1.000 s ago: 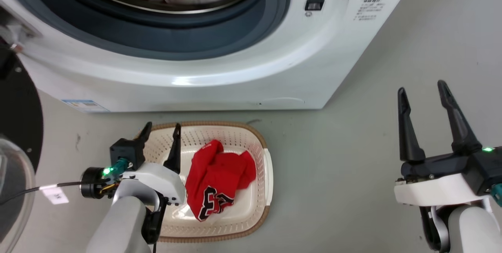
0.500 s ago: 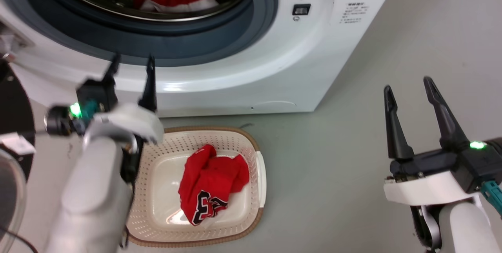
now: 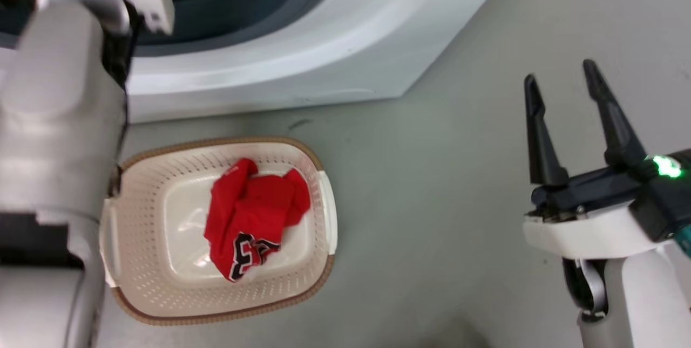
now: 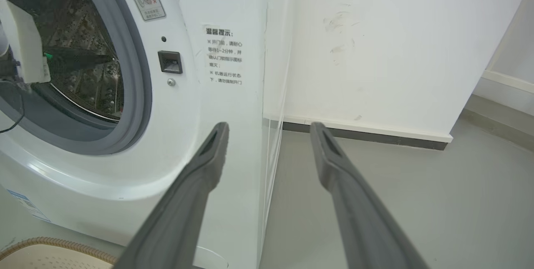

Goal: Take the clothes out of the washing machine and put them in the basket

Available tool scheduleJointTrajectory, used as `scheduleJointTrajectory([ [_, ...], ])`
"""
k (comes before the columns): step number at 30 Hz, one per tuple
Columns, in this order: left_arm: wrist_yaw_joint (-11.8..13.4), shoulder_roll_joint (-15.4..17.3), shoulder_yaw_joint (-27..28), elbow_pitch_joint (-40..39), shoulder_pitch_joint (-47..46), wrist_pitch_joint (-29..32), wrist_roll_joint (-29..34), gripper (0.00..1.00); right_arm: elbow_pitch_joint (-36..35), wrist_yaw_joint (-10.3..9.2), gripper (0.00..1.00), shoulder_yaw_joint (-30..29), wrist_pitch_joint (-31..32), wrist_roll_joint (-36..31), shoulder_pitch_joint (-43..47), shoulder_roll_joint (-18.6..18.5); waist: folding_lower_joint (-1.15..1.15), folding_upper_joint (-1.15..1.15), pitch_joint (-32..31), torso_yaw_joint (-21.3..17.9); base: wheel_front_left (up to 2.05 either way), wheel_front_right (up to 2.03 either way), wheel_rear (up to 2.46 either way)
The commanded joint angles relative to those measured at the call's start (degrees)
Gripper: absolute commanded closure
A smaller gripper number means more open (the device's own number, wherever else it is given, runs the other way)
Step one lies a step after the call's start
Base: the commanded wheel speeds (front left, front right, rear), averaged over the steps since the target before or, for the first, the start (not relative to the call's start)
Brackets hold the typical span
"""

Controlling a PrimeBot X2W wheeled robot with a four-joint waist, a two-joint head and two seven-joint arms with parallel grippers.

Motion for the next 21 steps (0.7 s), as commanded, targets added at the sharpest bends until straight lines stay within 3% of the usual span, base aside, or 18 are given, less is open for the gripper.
scheduleJointTrajectory([
  [1,-0.41,0.68,-0.39,1.44,-2.40,1.08,0.08,0.00,-0.32,-0.04,0.00,0.25,-0.14,0.60,-1.56,0.06,0.00,0.00,3.24,-1.75,0.00,0.00,0.00],
  [12,-1.82,2.36,-2.90,11.86,-19.93,17.47,-2.51,0.00,-2.10,-0.04,0.00,-0.12,-0.14,2.77,-4.71,0.06,0.00,0.00,11.34,-5.45,0.00,0.00,0.00],
  [21,-1.85,2.41,-6.34,14.52,-26.95,28.99,-6.32,0.00,-3.02,-0.04,0.00,0.06,-0.14,3.82,-5.70,0.06,0.00,0.00,15.97,-6.62,0.00,0.00,0.00],
])
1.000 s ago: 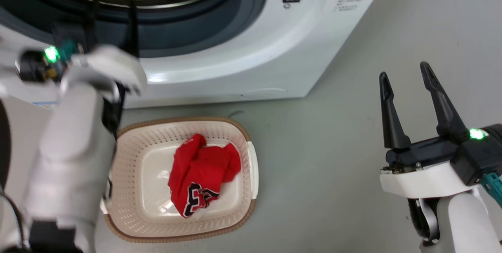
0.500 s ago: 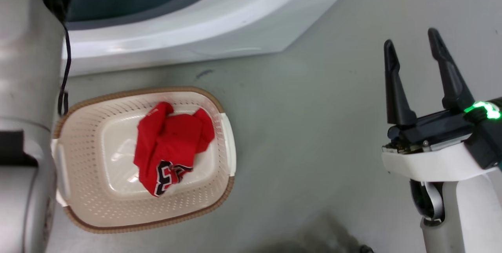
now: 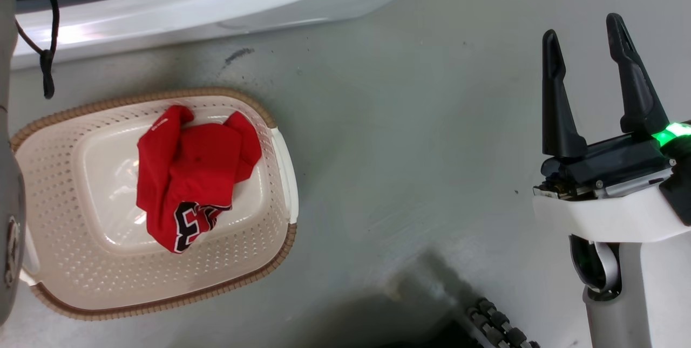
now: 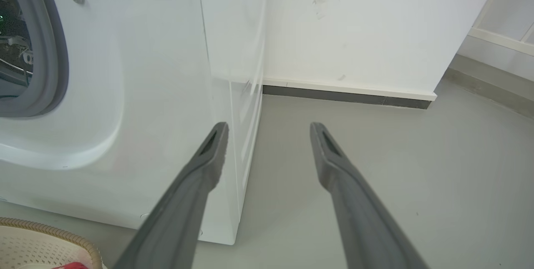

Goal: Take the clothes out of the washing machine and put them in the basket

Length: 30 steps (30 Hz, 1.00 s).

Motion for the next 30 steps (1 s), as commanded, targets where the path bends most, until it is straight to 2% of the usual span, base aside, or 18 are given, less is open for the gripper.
scheduleJointTrajectory([
  [1,0.00,0.06,-0.69,0.36,-0.87,1.21,-0.48,0.00,-0.37,-0.04,0.00,0.12,-0.14,0.33,-1.10,0.10,-0.01,0.00,1.33,-0.44,0.00,0.00,0.00],
  [11,-0.01,1.36,-3.64,1.33,-2.09,3.48,-1.94,0.00,-0.88,-0.04,0.00,0.09,-0.14,1.26,-1.38,0.10,-0.01,0.00,3.49,-1.23,0.00,0.00,0.00],
  [12,-0.02,1.42,-3.87,1.58,-1.92,3.75,-2.07,0.55,-0.89,-0.04,0.00,0.13,-0.14,1.33,-1.32,0.10,-0.01,0.00,3.54,-1.31,0.00,0.00,0.00],
  [13,-0.02,1.44,-4.16,1.70,-1.87,3.86,-2.25,0.87,-0.89,-0.04,0.00,0.13,-0.14,1.40,-1.23,0.10,-0.01,0.00,3.57,-1.35,0.00,0.00,0.00],
  [14,-0.02,1.49,-4.37,1.70,-1.89,3.70,-2.35,1.00,-0.86,-0.04,0.00,0.14,-0.14,1.47,-1.15,0.10,-0.01,0.00,3.58,-1.37,0.00,0.00,0.00],
  [22,-0.02,2.15,-4.81,0.70,-1.65,-1.44,-3.96,1.00,-0.32,-0.04,0.00,0.05,-0.14,1.33,-0.92,0.10,-0.01,0.00,2.73,-1.03,0.00,0.00,0.00],
  [30,-0.02,1.10,-6.09,-0.27,2.52,-8.86,-6.55,1.00,0.70,-0.04,0.00,-0.17,-0.14,-0.15,0.42,0.10,-0.01,0.00,-1.72,1.01,0.00,0.00,0.00],
])
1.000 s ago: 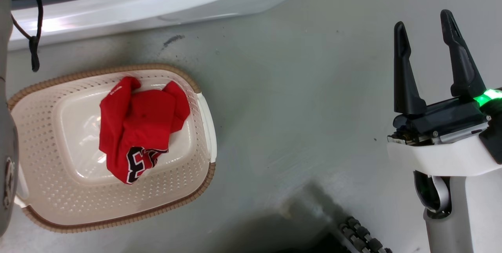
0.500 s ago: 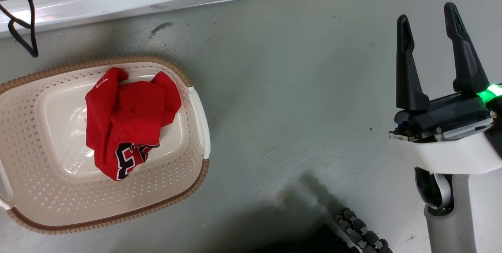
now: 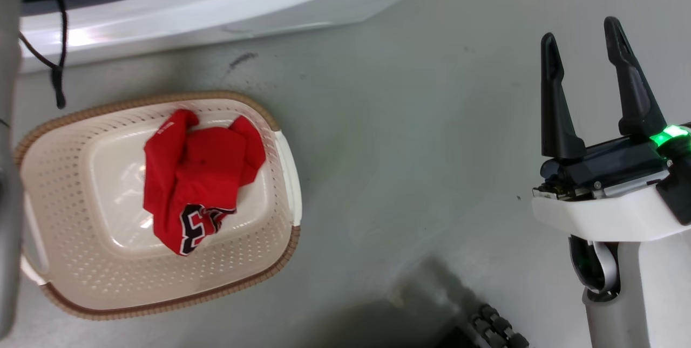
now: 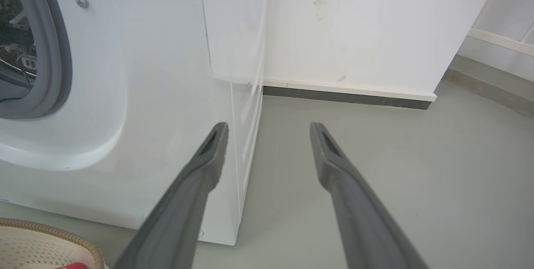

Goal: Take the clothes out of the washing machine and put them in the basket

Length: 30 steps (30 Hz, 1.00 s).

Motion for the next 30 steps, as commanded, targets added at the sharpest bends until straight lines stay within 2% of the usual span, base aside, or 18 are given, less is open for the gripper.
scheduleJointTrajectory([
  [1,-0.02,-0.42,-0.34,-0.55,1.38,-1.02,-0.56,1.00,0.12,-0.04,0.00,-0.20,-0.14,-0.33,0.49,0.07,0.00,0.00,-1.76,1.10,0.00,0.00,0.00],
  [12,-0.02,-2.11,-6.56,-5.20,14.52,-12.71,-6.42,1.00,2.36,-0.04,0.00,-0.89,-0.14,-3.33,4.45,0.06,0.00,0.00,-12.36,6.13,0.00,0.00,0.00],
  [23,-0.02,0.05,-13.16,-12.13,28.36,-24.32,-12.14,1.00,3.91,-0.04,0.00,-1.74,-0.14,-5.89,9.70,0.04,0.00,0.00,-23.07,10.34,0.00,0.00,0.00],
  [30,0.57,1.00,-13.32,-17.61,36.22,-27.90,-12.89,1.00,4.62,-0.04,0.00,-1.92,-0.14,-6.60,13.35,0.05,0.00,0.00,-28.60,12.57,0.00,0.00,0.00],
])
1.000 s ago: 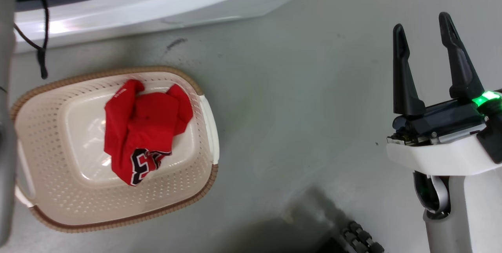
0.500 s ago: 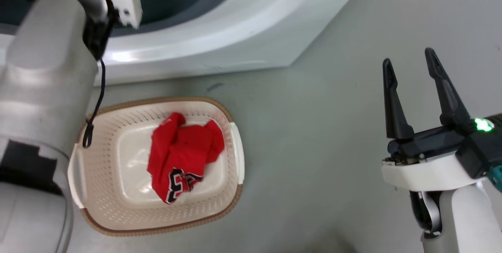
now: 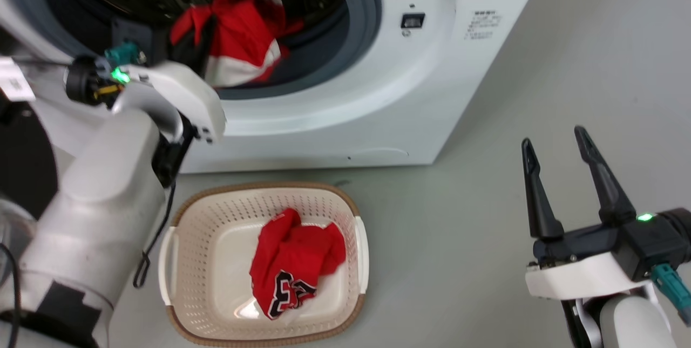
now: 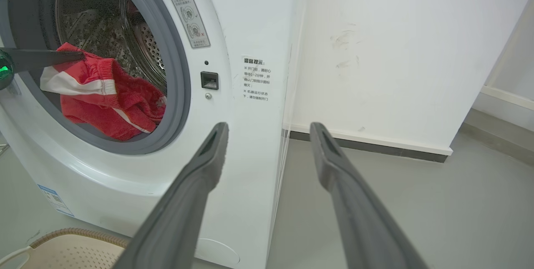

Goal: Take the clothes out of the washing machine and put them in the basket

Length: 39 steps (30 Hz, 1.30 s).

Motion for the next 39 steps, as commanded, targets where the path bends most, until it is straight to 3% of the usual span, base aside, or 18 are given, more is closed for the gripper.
scheduleJointTrajectory([
  [1,0.51,0.06,0.15,-1.28,1.99,-0.52,0.29,1.00,0.21,-0.04,0.00,-0.12,-0.14,-0.18,1.10,0.01,0.01,0.00,-2.80,1.76,0.00,0.00,0.00],
  [12,5.76,3.38,1.68,-19.51,15.14,-0.94,2.07,1.00,1.35,-0.04,0.00,0.07,-0.14,-0.01,5.52,0.01,0.01,0.00,-9.97,3.64,0.00,0.00,0.00],
  [22,12.66,9.50,2.83,-39.07,23.57,1.12,3.16,1.00,1.67,-0.04,0.00,-0.07,-0.14,0.30,8.30,0.02,0.01,0.00,-13.61,4.30,0.00,0.00,0.00],
  [28,18.13,13.87,3.88,-52.71,30.13,3.89,3.70,1.00,1.67,-0.04,0.00,-0.06,-0.14,0.71,9.29,0.02,0.01,0.00,-14.27,4.27,0.00,0.00,0.00],
  [33,20.37,15.50,3.27,-58.65,34.02,5.42,3.94,1.00,1.61,-0.04,0.00,-0.07,-0.14,0.77,9.01,0.02,0.01,0.00,-13.81,4.30,0.00,0.00,0.00],
  [39,21.04,15.30,1.83,-59.78,37.43,6.03,3.07,1.00,1.42,-0.04,0.00,-0.29,-0.14,0.88,7.89,0.02,0.01,0.00,-12.43,4.31,0.00,0.00,0.00],
])
